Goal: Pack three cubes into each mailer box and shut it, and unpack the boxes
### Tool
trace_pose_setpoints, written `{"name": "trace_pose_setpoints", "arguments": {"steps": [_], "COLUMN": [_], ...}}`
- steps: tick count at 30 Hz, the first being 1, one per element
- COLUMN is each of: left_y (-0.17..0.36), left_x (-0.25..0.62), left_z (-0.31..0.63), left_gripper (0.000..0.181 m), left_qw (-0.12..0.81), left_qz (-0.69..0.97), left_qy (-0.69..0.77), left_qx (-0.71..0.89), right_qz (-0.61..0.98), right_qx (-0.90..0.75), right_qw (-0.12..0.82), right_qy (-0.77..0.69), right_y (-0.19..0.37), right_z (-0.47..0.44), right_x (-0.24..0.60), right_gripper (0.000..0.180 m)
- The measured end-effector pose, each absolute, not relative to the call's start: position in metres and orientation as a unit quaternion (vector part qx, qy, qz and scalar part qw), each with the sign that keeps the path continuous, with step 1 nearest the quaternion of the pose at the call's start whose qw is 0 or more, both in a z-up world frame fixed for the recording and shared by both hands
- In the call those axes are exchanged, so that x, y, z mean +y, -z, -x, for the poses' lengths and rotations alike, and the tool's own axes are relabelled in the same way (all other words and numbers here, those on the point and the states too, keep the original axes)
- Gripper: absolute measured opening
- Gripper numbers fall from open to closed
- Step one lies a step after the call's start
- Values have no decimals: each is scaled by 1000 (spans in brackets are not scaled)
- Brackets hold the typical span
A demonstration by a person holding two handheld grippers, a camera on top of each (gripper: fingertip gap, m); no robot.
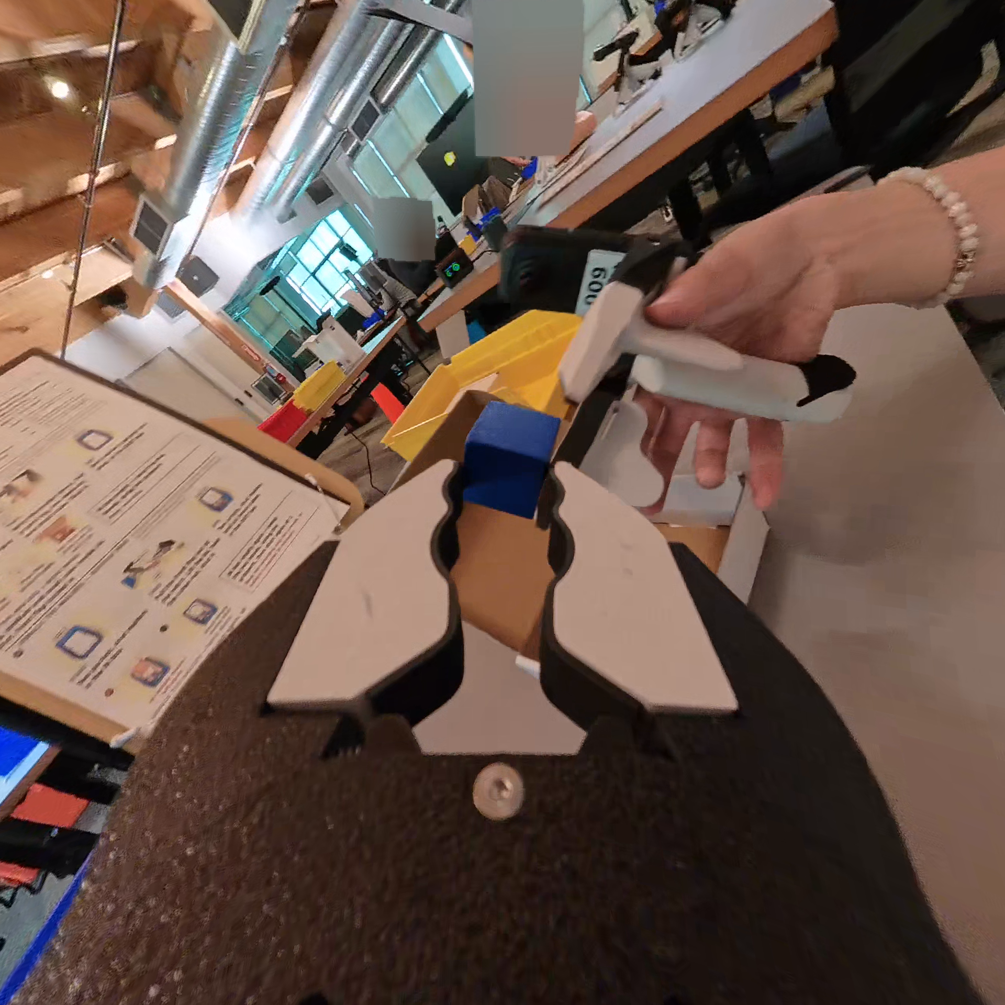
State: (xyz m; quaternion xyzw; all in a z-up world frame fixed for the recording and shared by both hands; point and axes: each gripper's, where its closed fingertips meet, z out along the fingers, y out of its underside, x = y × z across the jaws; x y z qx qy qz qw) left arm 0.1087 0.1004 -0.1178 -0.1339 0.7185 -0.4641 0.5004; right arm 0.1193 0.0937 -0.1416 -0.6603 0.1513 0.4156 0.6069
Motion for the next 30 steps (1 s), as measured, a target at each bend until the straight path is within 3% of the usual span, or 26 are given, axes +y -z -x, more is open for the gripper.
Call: {"name": "trace_pose_setpoints", "arguments": {"steps": [8, 10, 12, 15, 16, 19, 24, 30], "left_y": [138, 142, 147, 148, 145, 140, 154, 175], "left_x": [75, 75, 75, 73, 75, 88, 126, 142], "left_z": [-113, -116, -118, -119, -120, -120, -134, -140], "left_gripper": [28, 28, 28, 30, 40, 43, 41, 34], "left_qw": [492, 493, 491, 480, 488, 492, 514, 505], "left_qz": [89, 88, 90, 107, 118, 145, 209, 241], "left_qy": [441, 433, 425, 445, 451, 456, 396, 343], "left_qx": [745, 750, 755, 749, 738, 727, 732, 755], "right_qz": [665, 658, 650, 680, 699, 795, 938, 950], "right_qx": [121, 121, 99, 78, 76, 68, -38, -97], "right_qw": [590, 596, 597, 576, 571, 542, 340, 291], "right_qy": [-442, -444, -460, -447, -424, -264, 52, 57], "right_y": [147, 145, 141, 145, 149, 173, 242, 268], "right_z": [-96, -97, -94, -94, -99, -130, -183, -168], "right_x": [100, 101, 96, 92, 90, 79, 37, 44], "right_gripper": [74, 58, 30, 30, 30, 30, 30, 30]}}
